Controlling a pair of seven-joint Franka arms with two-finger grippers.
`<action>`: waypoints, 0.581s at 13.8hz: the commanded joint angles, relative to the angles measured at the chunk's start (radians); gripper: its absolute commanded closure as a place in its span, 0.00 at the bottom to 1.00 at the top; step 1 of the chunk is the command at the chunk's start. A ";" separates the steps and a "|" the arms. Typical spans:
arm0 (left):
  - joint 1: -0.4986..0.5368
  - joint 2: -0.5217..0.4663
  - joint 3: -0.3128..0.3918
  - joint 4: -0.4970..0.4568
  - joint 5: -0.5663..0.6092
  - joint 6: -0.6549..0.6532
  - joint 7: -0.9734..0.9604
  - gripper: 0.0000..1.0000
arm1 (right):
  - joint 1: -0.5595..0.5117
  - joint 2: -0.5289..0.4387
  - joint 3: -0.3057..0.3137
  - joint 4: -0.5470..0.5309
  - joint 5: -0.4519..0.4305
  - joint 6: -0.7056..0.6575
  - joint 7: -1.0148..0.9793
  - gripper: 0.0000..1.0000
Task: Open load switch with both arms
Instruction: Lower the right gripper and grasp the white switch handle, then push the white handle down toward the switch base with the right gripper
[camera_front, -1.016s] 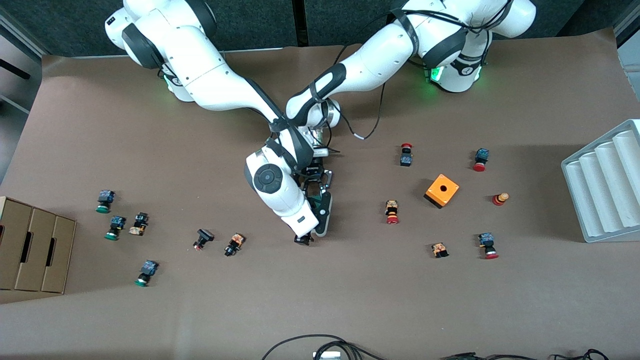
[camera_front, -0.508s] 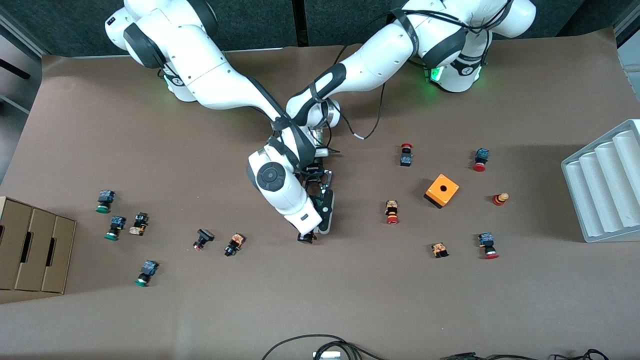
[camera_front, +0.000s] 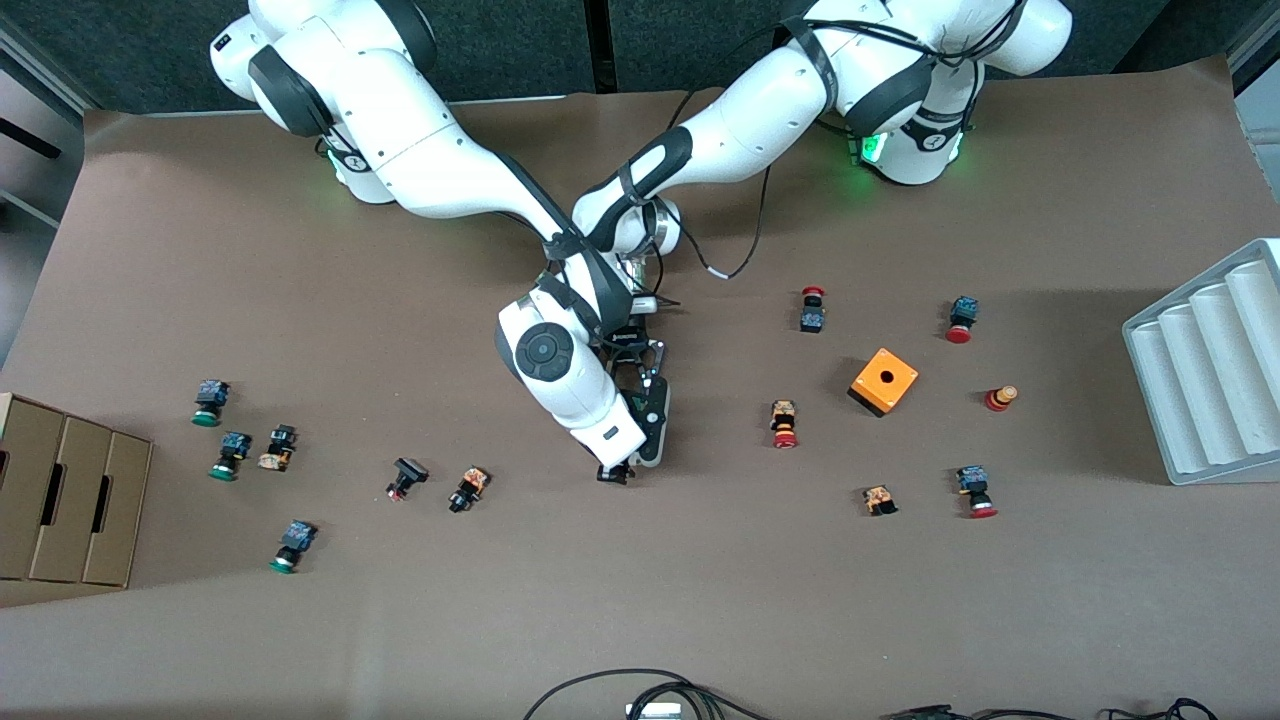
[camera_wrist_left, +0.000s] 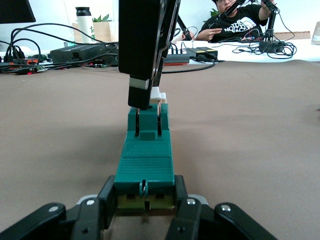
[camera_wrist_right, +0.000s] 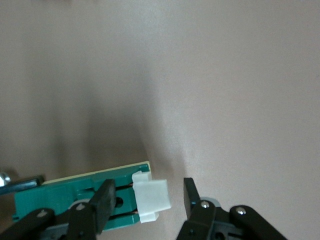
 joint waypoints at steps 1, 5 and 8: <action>-0.004 0.026 0.007 0.037 0.011 0.026 0.027 0.57 | 0.013 0.029 -0.016 0.021 -0.016 0.017 0.004 0.37; -0.003 0.028 0.007 0.037 0.011 0.028 0.027 0.57 | 0.013 0.028 -0.030 0.021 -0.048 0.015 0.006 0.37; -0.003 0.028 0.007 0.037 0.011 0.028 0.027 0.57 | 0.013 0.028 -0.030 0.021 -0.050 0.015 0.007 0.37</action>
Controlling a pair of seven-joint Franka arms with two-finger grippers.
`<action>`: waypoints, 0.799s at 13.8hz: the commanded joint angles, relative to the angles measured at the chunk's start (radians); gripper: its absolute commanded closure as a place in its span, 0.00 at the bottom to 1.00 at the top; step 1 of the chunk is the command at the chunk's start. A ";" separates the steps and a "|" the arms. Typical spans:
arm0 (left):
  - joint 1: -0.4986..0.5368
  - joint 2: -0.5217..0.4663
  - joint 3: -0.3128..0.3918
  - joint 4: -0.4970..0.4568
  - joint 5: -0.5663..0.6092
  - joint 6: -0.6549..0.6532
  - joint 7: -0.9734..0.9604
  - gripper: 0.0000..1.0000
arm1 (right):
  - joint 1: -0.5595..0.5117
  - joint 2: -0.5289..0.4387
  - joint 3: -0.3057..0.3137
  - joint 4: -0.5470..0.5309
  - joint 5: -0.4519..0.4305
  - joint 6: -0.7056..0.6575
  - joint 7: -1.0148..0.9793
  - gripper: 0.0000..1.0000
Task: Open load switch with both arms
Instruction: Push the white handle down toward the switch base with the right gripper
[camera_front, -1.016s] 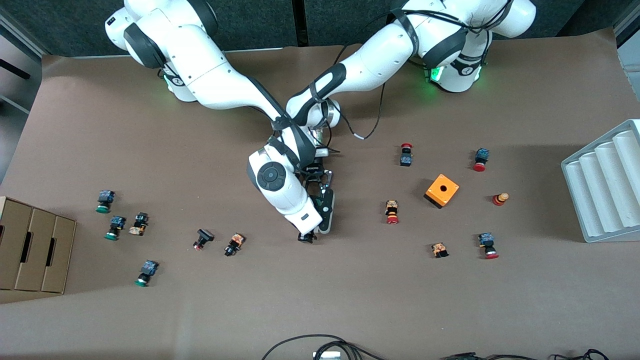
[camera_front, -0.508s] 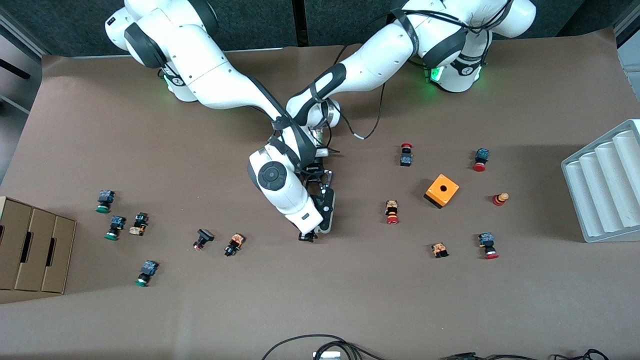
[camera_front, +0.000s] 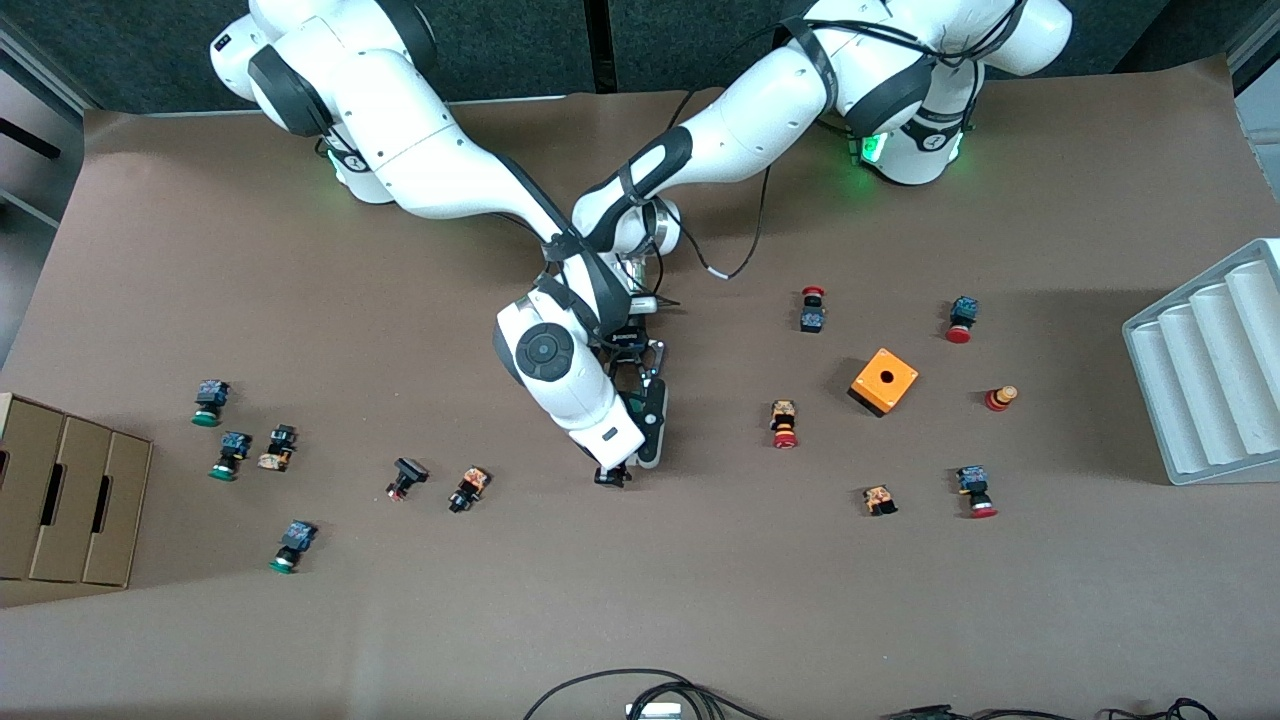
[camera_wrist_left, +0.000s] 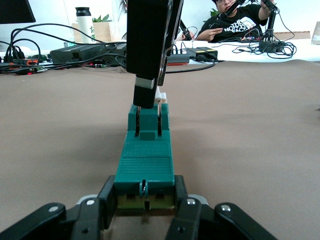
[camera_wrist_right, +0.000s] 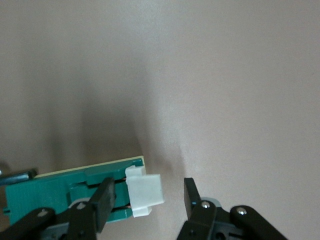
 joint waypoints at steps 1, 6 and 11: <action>-0.003 0.028 0.007 0.037 0.011 0.028 0.025 0.57 | 0.010 0.028 -0.020 0.020 -0.025 0.015 0.008 0.37; -0.003 0.026 0.007 0.037 0.011 0.028 0.025 0.57 | 0.011 0.032 -0.020 0.012 -0.027 0.016 0.010 0.48; -0.003 0.028 0.007 0.037 0.013 0.028 0.027 0.57 | 0.016 0.036 -0.020 0.000 -0.025 0.010 0.014 0.56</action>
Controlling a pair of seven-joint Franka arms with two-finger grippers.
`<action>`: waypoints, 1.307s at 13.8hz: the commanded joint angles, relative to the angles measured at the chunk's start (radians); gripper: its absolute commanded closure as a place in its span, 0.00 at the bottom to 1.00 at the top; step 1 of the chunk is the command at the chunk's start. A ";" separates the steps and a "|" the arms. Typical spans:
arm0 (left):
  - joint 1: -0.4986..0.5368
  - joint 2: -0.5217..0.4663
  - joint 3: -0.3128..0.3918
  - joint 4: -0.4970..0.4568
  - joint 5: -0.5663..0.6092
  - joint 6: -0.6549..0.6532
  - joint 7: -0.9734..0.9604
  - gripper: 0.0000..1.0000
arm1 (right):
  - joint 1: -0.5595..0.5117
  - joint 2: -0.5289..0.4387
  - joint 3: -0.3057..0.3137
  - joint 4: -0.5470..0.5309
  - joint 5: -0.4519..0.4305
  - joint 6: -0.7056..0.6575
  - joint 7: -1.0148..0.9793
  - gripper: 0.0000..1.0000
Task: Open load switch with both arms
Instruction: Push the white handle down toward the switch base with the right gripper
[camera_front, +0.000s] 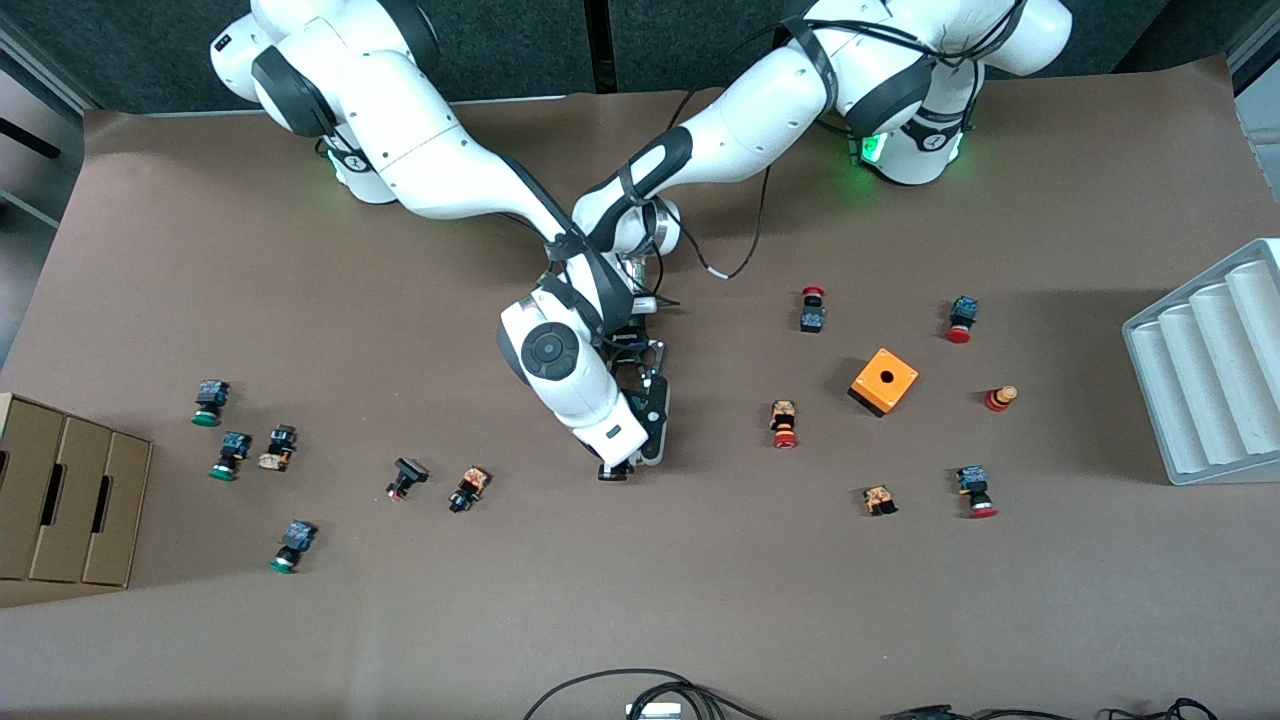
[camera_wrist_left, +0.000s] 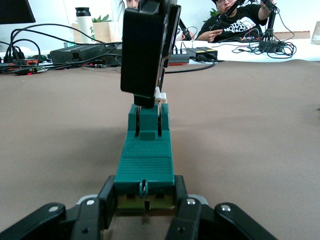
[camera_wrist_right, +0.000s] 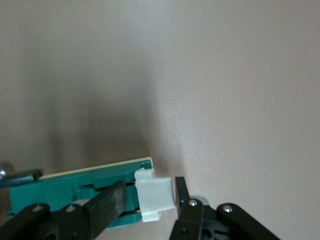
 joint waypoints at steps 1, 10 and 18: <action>-0.003 0.028 0.007 0.037 0.013 0.028 0.024 0.57 | 0.007 0.024 -0.019 0.000 -0.025 0.011 0.012 0.57; -0.003 0.028 0.007 0.037 0.013 0.028 0.024 0.57 | 0.010 0.006 -0.019 0.002 -0.023 -0.028 0.010 0.60; -0.003 0.028 0.007 0.037 0.013 0.028 0.024 0.57 | 0.016 -0.024 -0.019 0.000 -0.025 -0.090 0.013 0.61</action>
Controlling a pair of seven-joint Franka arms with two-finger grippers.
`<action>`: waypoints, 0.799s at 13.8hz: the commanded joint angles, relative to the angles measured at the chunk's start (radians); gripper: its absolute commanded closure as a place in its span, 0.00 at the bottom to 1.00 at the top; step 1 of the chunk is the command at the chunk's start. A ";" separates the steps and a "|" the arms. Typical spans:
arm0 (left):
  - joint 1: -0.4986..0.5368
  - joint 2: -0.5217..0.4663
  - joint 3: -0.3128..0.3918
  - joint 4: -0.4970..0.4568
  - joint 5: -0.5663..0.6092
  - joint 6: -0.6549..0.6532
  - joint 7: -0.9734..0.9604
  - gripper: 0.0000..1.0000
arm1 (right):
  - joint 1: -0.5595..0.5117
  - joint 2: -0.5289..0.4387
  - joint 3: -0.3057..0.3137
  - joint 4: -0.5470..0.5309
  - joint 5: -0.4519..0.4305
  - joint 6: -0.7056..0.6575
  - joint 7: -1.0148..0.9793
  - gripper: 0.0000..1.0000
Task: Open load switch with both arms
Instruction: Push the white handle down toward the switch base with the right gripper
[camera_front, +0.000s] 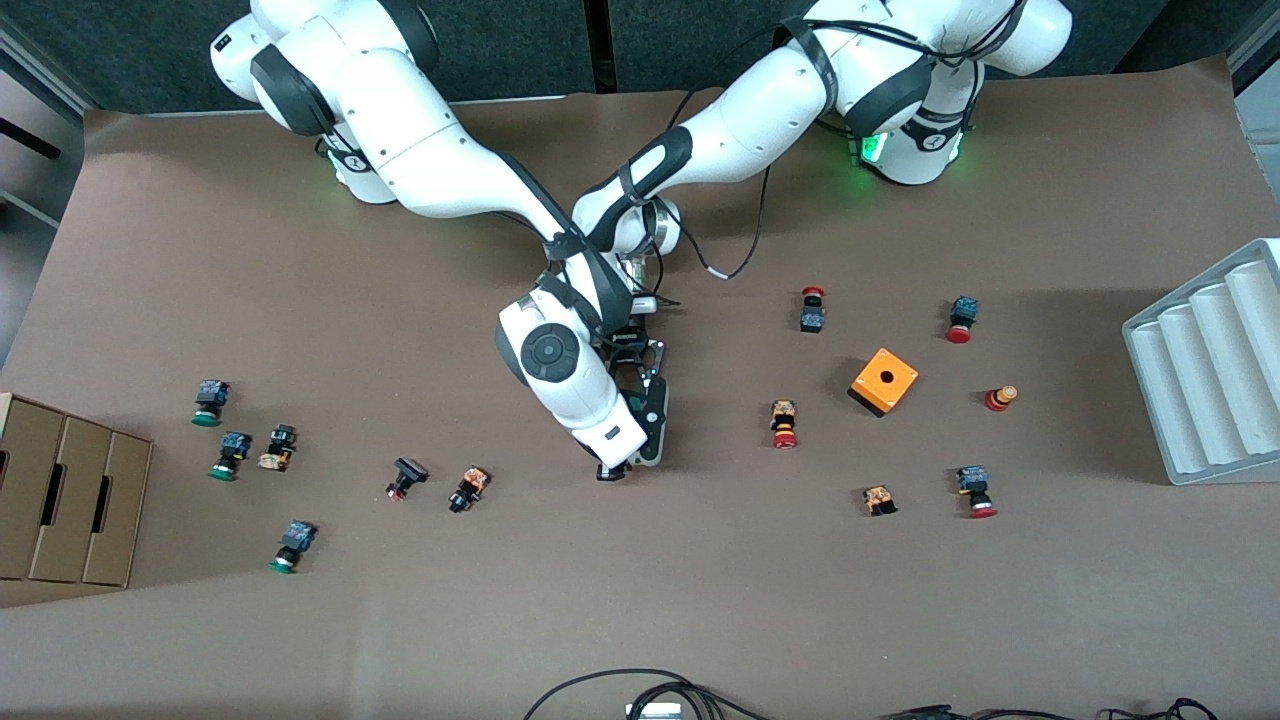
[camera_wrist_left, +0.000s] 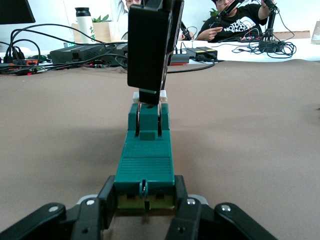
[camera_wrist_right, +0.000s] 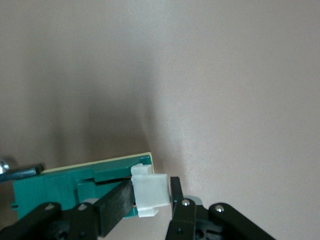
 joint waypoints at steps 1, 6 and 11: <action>-0.003 0.028 0.007 0.037 0.013 0.028 0.024 0.57 | 0.015 -0.016 -0.011 -0.010 -0.021 -0.059 0.013 0.61; -0.003 0.028 0.007 0.037 0.013 0.028 0.024 0.57 | 0.018 -0.028 -0.011 -0.010 -0.021 -0.087 0.013 0.61; -0.003 0.028 0.007 0.037 0.013 0.028 0.024 0.57 | 0.017 -0.042 -0.011 -0.010 -0.021 -0.121 0.014 0.61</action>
